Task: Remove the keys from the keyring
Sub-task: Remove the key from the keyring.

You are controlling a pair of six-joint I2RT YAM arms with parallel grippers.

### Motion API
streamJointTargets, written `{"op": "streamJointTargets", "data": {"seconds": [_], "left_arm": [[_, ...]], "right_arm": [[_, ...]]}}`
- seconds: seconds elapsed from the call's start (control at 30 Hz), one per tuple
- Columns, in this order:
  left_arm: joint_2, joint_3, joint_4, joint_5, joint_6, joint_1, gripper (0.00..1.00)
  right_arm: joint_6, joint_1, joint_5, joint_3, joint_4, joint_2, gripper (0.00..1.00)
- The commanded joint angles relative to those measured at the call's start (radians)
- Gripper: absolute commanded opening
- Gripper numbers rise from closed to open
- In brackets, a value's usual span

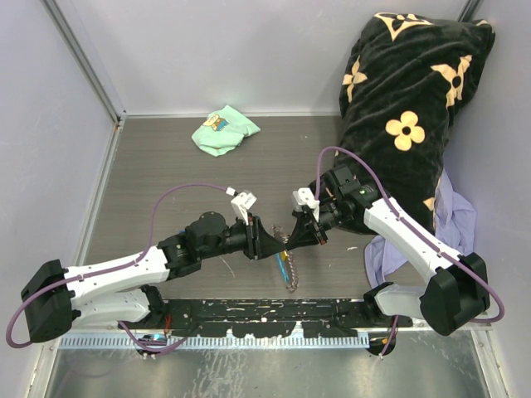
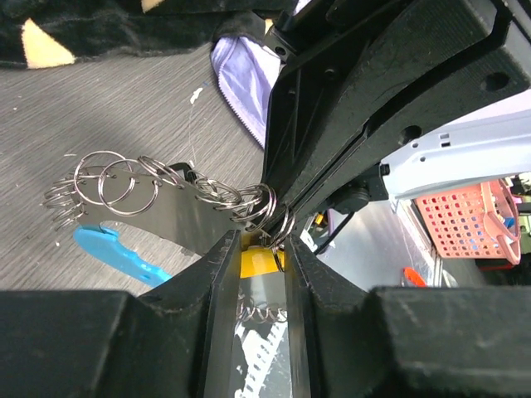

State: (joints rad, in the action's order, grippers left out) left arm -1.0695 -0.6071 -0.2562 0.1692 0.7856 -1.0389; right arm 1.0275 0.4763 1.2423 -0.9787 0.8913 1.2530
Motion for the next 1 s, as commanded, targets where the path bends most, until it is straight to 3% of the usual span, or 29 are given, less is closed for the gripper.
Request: {"op": "streamJointTargets", "data": {"seconds": [0.0, 0.17, 0.27, 0.33, 0.57, 0.97], "left_arm": [[0.001, -0.045, 0.022, 0.013, -0.044, -0.003, 0.27], [0.000, -0.031, 0.030, 0.007, -0.094, -0.001, 0.22], [0.003, -0.011, -0.022, 0.019, -0.145, -0.002, 0.05], [0.003, 0.006, -0.065, 0.025, -0.173, -0.002, 0.01], [0.006, 0.031, -0.134, 0.075, -0.282, -0.002, 0.00], [0.010, 0.057, -0.192, 0.102, -0.326, -0.001, 0.00]], "right_arm": [[0.016, -0.001, 0.058, -0.041, -0.009, -0.021, 0.01], [0.016, -0.001, 0.061, -0.041, -0.008, -0.020, 0.01], [0.016, 0.000, 0.063, -0.040, -0.008, -0.021, 0.01], [0.014, -0.001, 0.068, -0.040, -0.008, -0.020, 0.01], [0.017, 0.000, 0.072, -0.037, -0.008, -0.020, 0.01], [0.053, 0.002, 0.087, -0.022, 0.009, -0.028, 0.02]]}}
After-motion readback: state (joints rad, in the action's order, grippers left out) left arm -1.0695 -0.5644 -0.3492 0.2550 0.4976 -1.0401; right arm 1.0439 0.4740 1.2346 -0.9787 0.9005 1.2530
